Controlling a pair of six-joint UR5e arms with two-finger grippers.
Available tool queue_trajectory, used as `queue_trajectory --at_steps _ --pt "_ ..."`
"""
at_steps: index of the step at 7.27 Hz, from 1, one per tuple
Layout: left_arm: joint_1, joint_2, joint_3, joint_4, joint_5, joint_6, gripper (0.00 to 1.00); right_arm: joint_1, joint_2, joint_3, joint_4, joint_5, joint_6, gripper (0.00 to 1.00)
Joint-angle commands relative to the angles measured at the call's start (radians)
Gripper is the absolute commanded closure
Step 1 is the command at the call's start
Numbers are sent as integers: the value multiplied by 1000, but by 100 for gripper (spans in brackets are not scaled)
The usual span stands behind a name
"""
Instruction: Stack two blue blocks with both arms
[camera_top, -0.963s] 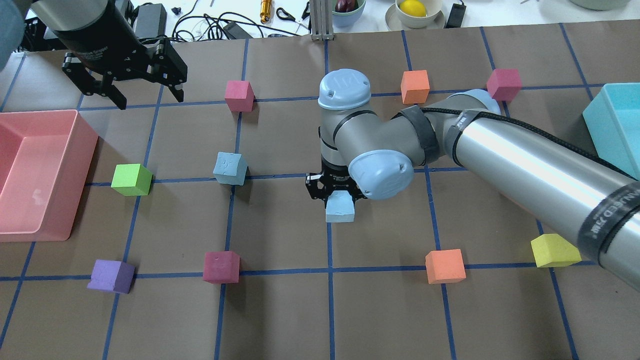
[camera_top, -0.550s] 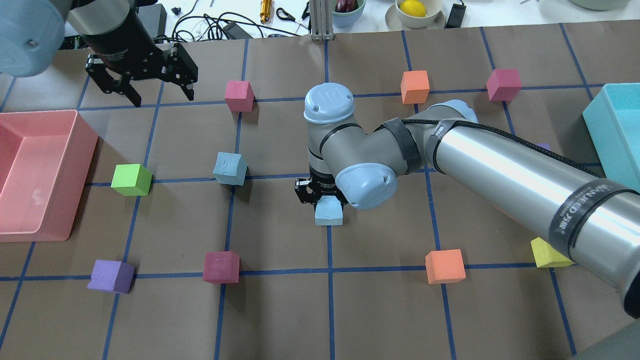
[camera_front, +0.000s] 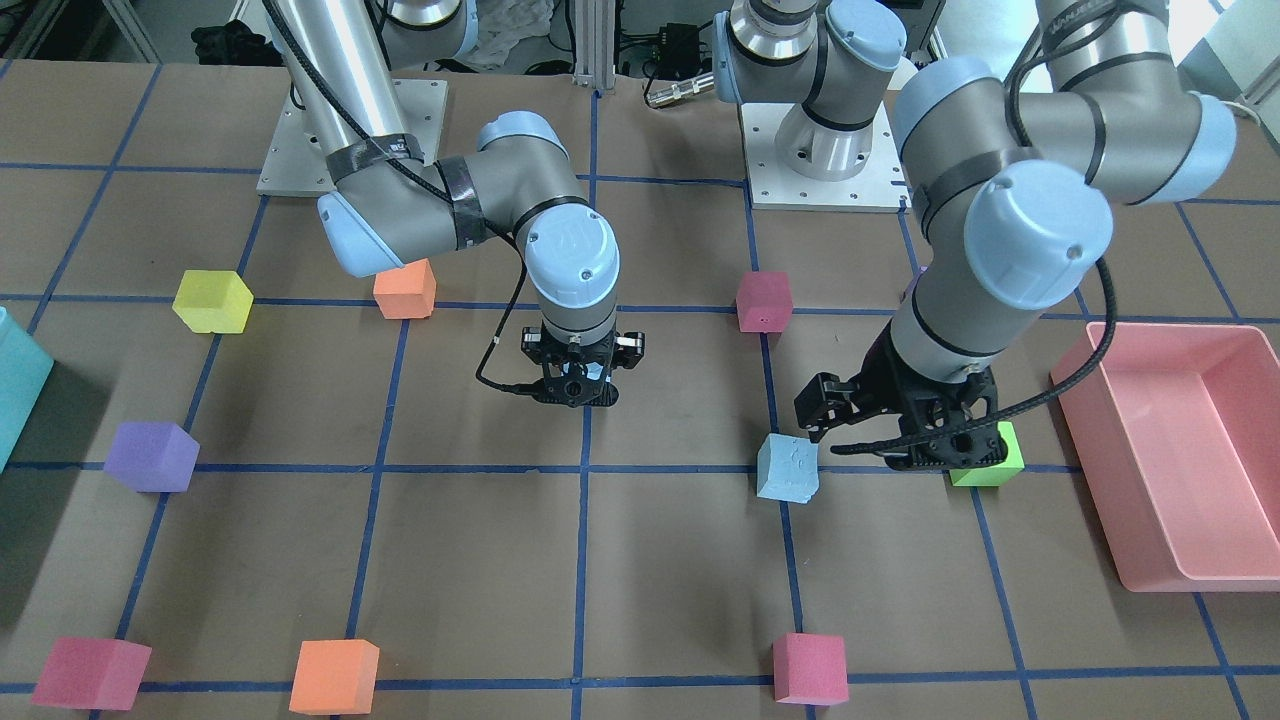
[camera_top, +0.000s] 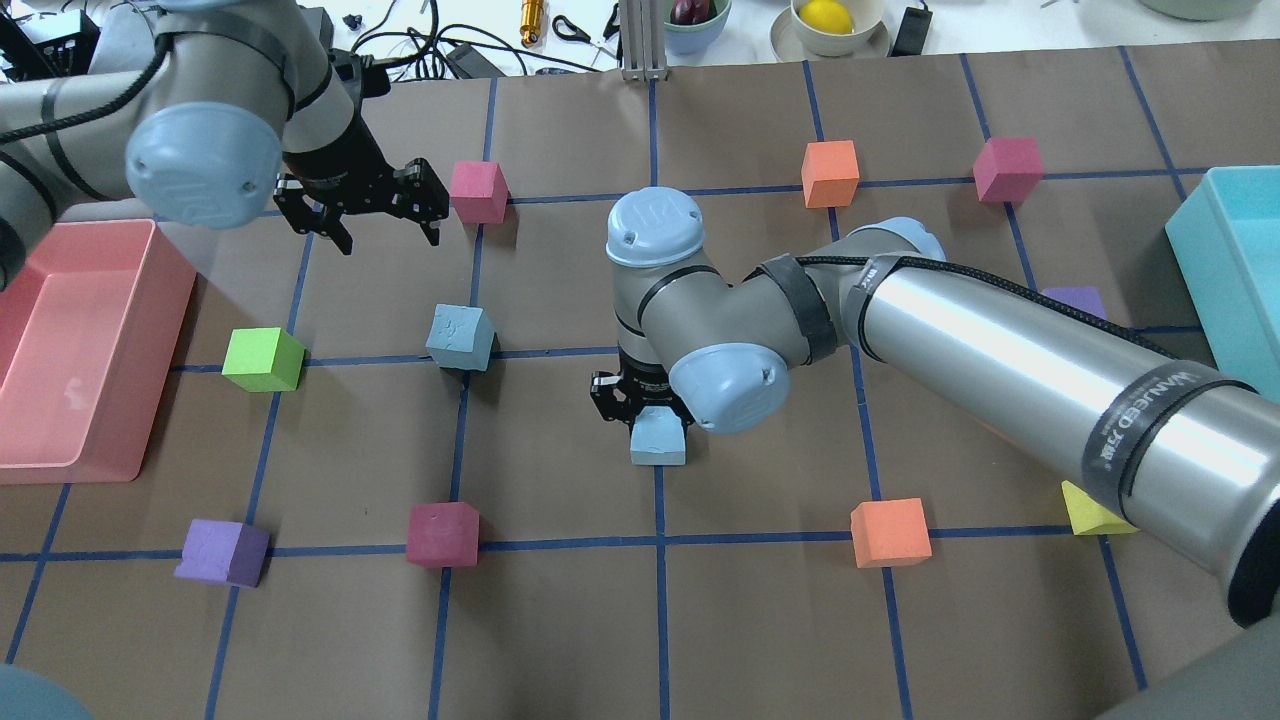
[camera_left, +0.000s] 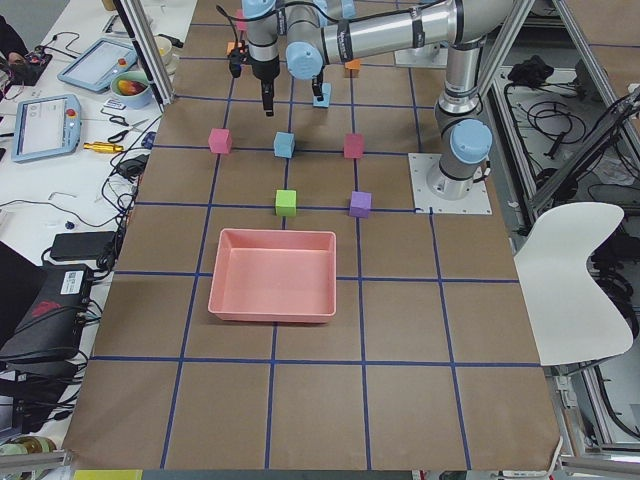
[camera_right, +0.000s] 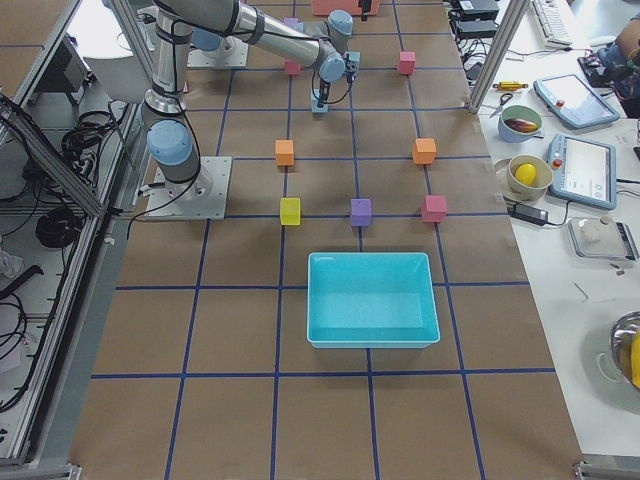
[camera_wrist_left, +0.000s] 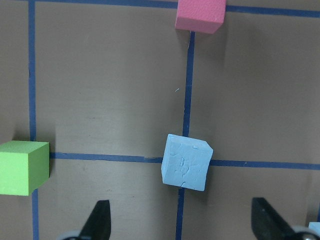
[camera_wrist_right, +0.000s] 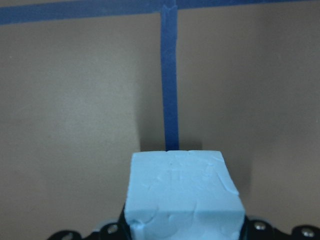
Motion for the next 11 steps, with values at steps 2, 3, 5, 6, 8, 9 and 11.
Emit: queue_trajectory --at_steps 2,3,5,6,8,9,11 --pt "-23 -60 -126 215 1 12 0 -1 -4 21 -52 3 26 65" --pt "-23 -71 -128 214 1 12 0 -1 -4 9 -52 41 46 65" --pt "-26 -97 -131 214 1 9 0 -1 -1 16 -51 35 49 64" --pt "-29 -109 -137 214 1 3 0 -1 -1 16 -52 32 50 62" --pt "-29 -115 -174 215 1 7 0 -1 -1 32 -58 29 44 60" --pt "-29 -118 -174 215 1 7 0 -1 -1 35 -59 28 44 37" --pt "-29 -126 -177 215 -1 6 0 -4 -9 22 -49 -21 35 0"
